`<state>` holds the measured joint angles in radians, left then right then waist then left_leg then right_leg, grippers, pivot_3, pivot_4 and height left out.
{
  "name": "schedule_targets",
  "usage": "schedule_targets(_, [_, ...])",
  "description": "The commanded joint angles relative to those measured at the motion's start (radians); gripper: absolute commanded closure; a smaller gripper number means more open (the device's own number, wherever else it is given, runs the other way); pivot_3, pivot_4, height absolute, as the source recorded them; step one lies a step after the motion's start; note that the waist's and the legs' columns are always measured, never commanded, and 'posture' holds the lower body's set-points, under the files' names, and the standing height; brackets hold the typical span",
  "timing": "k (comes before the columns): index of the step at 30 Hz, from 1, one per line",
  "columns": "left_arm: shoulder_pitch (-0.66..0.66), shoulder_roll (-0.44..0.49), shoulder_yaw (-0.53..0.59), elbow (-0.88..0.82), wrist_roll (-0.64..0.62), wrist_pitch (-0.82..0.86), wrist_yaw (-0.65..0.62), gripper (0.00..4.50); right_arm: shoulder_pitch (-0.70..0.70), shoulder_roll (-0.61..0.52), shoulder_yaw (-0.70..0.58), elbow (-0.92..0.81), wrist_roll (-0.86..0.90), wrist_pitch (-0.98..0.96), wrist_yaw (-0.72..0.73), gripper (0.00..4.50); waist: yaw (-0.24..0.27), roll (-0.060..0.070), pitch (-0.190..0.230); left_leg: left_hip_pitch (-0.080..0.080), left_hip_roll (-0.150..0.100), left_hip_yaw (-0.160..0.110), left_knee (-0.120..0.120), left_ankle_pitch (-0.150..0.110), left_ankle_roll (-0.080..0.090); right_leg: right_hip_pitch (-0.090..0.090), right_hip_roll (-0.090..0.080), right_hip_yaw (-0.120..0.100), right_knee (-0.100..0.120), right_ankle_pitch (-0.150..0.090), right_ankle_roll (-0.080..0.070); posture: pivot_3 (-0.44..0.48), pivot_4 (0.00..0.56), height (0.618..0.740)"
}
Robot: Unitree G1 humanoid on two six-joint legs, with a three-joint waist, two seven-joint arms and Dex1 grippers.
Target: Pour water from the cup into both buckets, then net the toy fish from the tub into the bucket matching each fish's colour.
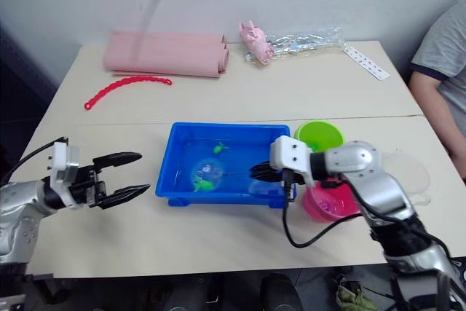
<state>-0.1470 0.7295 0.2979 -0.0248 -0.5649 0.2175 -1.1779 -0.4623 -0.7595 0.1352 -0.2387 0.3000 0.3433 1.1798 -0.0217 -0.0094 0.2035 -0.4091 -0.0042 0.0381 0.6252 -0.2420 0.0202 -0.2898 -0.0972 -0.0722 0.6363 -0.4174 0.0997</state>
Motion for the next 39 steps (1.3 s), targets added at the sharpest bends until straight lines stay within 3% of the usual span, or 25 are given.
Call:
schedule_targets(1, [-0.04, -0.021, -0.027, -0.029, -0.032, 0.01, -0.008, 0.06, 0.055, -0.038, -0.119, -0.089, 0.09, 0.072, -0.028, 4.5, 0.0, 0.0, 0.0, 0.0, 0.0, 0.0, 0.0, 0.0, 0.0, 0.0, 0.0, 0.0, 0.0, 0.0, 0.0, 0.0, 0.15, 0.74])
schedule_targets(11, [-0.163, -0.096, -0.128, -0.013, -0.025, 0.009, -0.021, 0.06, 0.269, -0.066, -0.327, -0.214, 0.165, 0.075, -0.101, 4.5, 0.0, 0.0, 0.0, 0.0, 0.0, 0.001, 0.0, 0.0, 0.0, 0.0, 0.001, 0.0, 0.0, 0.0, 0.0, 0.0, 0.15, 0.74])
schedule_targets(19, [-0.237, -0.131, -0.15, 0.04, -0.035, 0.017, -0.025, 0.06, 0.457, -0.079, -0.639, -0.257, 0.2, 0.053, -0.113, 4.5, 0.01, -0.001, 0.0, 0.0, 0.0, 0.001, 0.0, 0.0, 0.0, 0.001, 0.001, 0.0, 0.0, 0.0, 0.0, 0.0, 0.15, 0.74])
schedule_targets(29, [-0.291, -0.175, -0.184, 0.096, -0.015, -0.011, -0.048, 0.06, 0.485, -0.082, -0.746, 0.023, -0.011, -0.242, -0.221, 4.5, 0.023, -0.001, 0.0, 0.0, 0.0, 0.001, 0.002, 0.001, 0.0, 0.002, 0.001, 0.0, 0.0, 0.0, 0.0, 0.0, 0.15, 0.74])
schedule_targets(34, [-0.296, -0.181, -0.201, 0.088, -0.019, 0.023, -0.04, 0.06, 0.513, -0.123, -0.693, 0.125, -0.213, -0.573, -0.279, 4.5, 0.021, -0.001, 0.0, 0.0, 0.0, 0.001, 0.001, 0.001, 0.0, 0.002, 0.002, -0.001, 0.0, 0.0, 0.0, 0.0, 0.15, 0.74])
schedule_targets(39, [-0.306, -0.221, -0.206, 0.088, -0.001, -0.022, -0.014, 0.06, 0.554, -0.149, -0.678, 0.24, -0.456, -0.88, -0.468, 4.5, 0.023, -0.001, 0.0, 0.0, 0.0, 0.001, 0.003, 0.001, 0.0, 0.002, 0.001, 0.0, 0.0, 0.0, 0.0, 0.0, 0.15, 0.74])
